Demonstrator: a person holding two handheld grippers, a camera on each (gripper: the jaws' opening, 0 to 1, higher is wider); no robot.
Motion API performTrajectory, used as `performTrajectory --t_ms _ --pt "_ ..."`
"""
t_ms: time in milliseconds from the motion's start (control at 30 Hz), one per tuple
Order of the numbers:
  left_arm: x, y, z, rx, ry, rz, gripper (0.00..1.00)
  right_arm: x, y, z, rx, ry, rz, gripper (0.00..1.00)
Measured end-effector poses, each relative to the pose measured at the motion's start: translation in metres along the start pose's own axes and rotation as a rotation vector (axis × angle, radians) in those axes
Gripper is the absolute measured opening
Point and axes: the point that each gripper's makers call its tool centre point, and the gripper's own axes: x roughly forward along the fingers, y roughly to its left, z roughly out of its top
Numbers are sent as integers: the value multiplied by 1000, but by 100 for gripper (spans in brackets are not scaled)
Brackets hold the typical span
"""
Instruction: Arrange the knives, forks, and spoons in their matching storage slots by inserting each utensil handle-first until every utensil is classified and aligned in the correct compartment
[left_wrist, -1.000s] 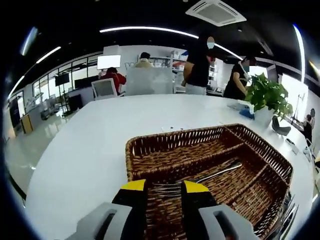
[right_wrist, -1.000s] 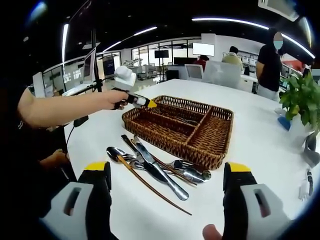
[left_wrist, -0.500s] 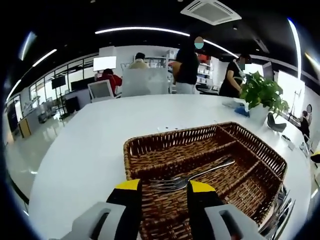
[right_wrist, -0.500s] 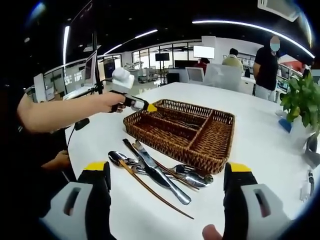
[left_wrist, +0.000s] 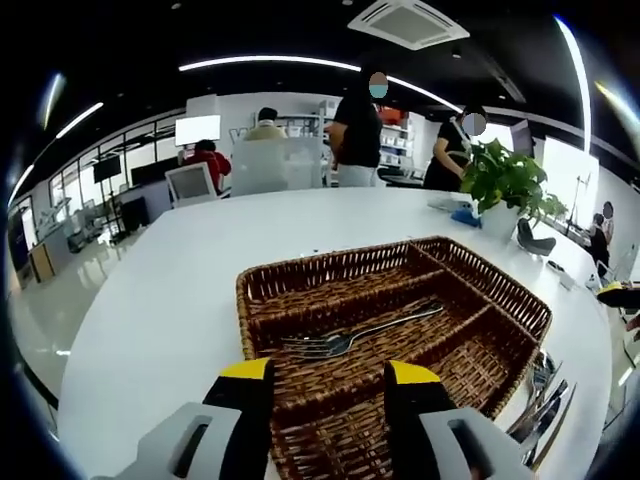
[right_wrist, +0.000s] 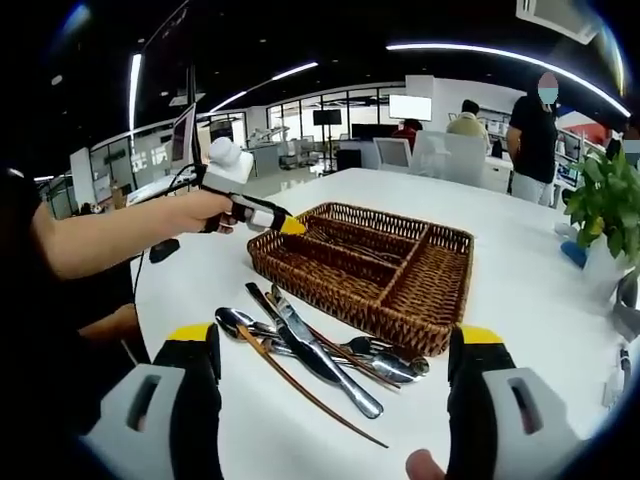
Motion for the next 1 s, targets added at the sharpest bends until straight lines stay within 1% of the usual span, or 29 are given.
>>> performTrajectory --t_ms 67,300,400,433,567,700,833,1000 --pt "-6 -2 0 -1 -9 -9 50 1 -1 1 -3 0 1 97" --pt "-27 -16 -1 38 -12 -40 58 4 -4 7 -12 -12 -1 97" --pt "-33 -22 0 55 -22 -54 60 6 -5 9 -10 -16 0 97" --pt "-36 -24 0 56 -25 -57 60 6 -6 10 -9 -18 0 98" --pt "-47 -36 2 43 -43 -90 69 8 -7 12 -14 -21 1 98" --pt "-57 -45 2 32 -52 -118 73 9 -9 14 -15 -23 -3 98" --pt "-68 -52 2 32 -66 -130 76 10 -12 15 -11 -25 -9 98" --pt "-80 -58 -5 30 -59 -137 81 11 -16 15 -4 -25 -16 99"
